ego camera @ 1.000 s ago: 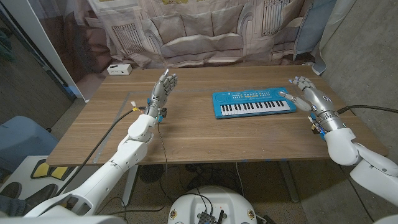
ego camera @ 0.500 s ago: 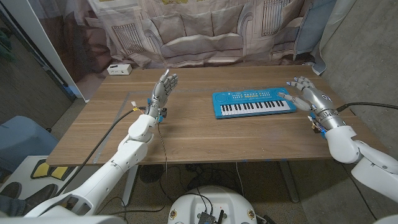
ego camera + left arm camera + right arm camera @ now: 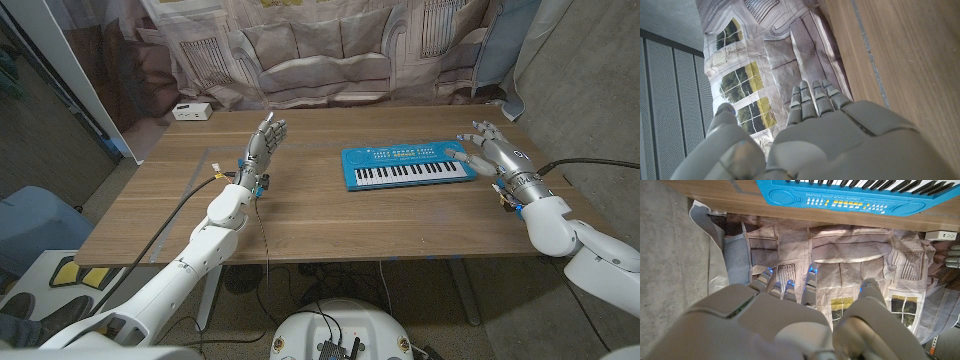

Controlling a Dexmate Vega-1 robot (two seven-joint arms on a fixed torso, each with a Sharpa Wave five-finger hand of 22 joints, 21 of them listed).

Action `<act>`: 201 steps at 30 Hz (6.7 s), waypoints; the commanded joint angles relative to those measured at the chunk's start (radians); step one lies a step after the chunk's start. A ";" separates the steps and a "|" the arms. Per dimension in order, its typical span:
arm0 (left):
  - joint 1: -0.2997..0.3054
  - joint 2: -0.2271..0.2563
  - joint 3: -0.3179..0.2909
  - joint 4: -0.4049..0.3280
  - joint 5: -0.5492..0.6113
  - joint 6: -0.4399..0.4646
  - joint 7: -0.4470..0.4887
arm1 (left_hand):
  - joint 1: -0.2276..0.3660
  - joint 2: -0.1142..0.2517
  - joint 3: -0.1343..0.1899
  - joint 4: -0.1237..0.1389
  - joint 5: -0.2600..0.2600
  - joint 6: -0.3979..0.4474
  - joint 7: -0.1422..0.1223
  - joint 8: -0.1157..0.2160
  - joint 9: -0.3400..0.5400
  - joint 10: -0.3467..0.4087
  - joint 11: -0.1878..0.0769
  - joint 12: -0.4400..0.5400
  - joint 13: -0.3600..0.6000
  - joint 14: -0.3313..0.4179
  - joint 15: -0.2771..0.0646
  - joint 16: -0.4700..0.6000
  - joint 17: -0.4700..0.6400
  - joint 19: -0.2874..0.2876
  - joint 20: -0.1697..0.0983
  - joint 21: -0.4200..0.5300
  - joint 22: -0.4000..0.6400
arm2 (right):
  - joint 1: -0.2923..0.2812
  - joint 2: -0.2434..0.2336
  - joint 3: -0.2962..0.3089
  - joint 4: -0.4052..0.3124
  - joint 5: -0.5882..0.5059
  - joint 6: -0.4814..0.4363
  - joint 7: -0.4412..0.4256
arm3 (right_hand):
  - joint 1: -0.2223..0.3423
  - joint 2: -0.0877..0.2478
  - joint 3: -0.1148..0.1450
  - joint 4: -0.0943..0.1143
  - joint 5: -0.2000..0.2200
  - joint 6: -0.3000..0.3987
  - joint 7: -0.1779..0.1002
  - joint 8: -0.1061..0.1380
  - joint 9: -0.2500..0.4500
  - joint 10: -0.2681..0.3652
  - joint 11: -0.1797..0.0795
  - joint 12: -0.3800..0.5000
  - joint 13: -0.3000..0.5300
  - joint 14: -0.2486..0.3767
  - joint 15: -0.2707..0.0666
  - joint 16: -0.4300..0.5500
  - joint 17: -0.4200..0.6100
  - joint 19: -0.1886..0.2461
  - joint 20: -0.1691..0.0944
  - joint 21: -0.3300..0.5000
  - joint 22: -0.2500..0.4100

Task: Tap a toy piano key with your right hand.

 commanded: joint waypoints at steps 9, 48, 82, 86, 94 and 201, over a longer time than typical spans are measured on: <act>-0.013 0.001 0.010 -0.009 0.009 0.007 -0.001 | 0.001 0.005 0.007 -0.002 -0.001 0.013 0.000 -0.006 0.005 0.004 0.002 -0.001 0.004 0.003 0.007 0.000 0.005 -0.003 0.000 -0.004 0.004 | 0.001 -0.048 -0.022 -0.025 -0.027 -0.104 0.024 | -0.027 0.010 -0.005 0.013 -0.008 0.050 0.005 0.002 0.004 -0.087 -0.022 -0.005 0.003 -0.144 -0.008 0.000 0.006 -0.112 -0.017 0.002 0.005; 0.007 0.017 0.012 -0.044 0.011 0.034 0.007 | 0.003 0.008 0.007 -0.002 -0.001 0.014 0.001 -0.007 0.005 0.005 0.001 -0.004 0.004 0.001 0.007 -0.001 0.005 -0.005 -0.001 -0.004 0.004 | 0.022 -0.106 -0.074 -0.039 0.014 -0.186 0.071 | -0.049 0.029 -0.003 0.024 -0.012 0.096 -0.007 0.004 0.004 -0.152 -0.038 0.007 0.004 -0.225 -0.008 0.009 0.007 -0.233 -0.031 0.013 0.006; -0.008 0.011 0.020 -0.038 0.023 0.036 0.012 | 0.007 0.014 0.010 -0.003 -0.001 0.015 0.002 -0.008 0.005 0.004 0.001 -0.007 0.004 -0.002 0.008 -0.001 0.005 -0.007 -0.001 -0.004 0.004 | 0.102 -0.144 -0.183 0.013 0.053 -0.186 0.058 | -0.047 0.037 0.003 0.022 -0.012 0.119 -0.009 0.005 0.004 -0.137 -0.036 0.017 0.004 -0.214 -0.004 0.021 0.005 -0.232 -0.025 0.022 0.006; -0.010 0.012 0.018 -0.043 0.026 0.035 0.015 | 0.007 0.014 0.010 -0.003 -0.001 0.014 0.002 -0.008 0.005 0.006 0.000 -0.006 0.004 -0.002 0.008 -0.001 0.005 -0.008 -0.001 -0.004 0.004 | 0.115 -0.151 -0.201 0.016 0.049 -0.190 0.060 | -0.046 0.038 0.004 0.022 -0.012 0.120 -0.008 0.005 0.004 -0.136 -0.037 0.018 0.004 -0.212 -0.005 0.022 0.005 -0.232 -0.025 0.023 0.006; -0.017 0.009 0.021 -0.036 0.024 0.036 0.008 | 0.008 0.015 0.011 -0.003 -0.002 0.015 0.002 -0.008 0.005 0.006 0.002 -0.007 0.004 -0.001 0.009 -0.001 0.005 -0.007 -0.002 -0.003 0.004 | 0.127 -0.160 -0.217 0.021 0.060 -0.190 0.053 | -0.044 0.040 0.007 0.020 -0.013 0.146 -0.008 0.012 0.005 -0.126 -0.039 0.022 0.004 -0.207 -0.005 0.025 0.004 -0.231 -0.025 0.026 0.006; -0.021 0.011 0.031 -0.055 0.052 0.059 0.036 | 0.014 0.021 0.013 -0.006 -0.003 0.016 0.003 -0.009 0.005 0.000 0.004 -0.012 0.005 -0.023 0.006 -0.006 0.005 -0.008 0.002 -0.004 0.005 | 0.295 -0.168 -0.446 0.117 0.001 -0.274 0.064 | -0.039 0.047 0.023 0.014 -0.015 0.184 -0.020 0.003 0.007 -0.099 -0.049 0.026 0.004 -0.180 -0.004 0.039 0.003 -0.226 -0.019 0.033 0.006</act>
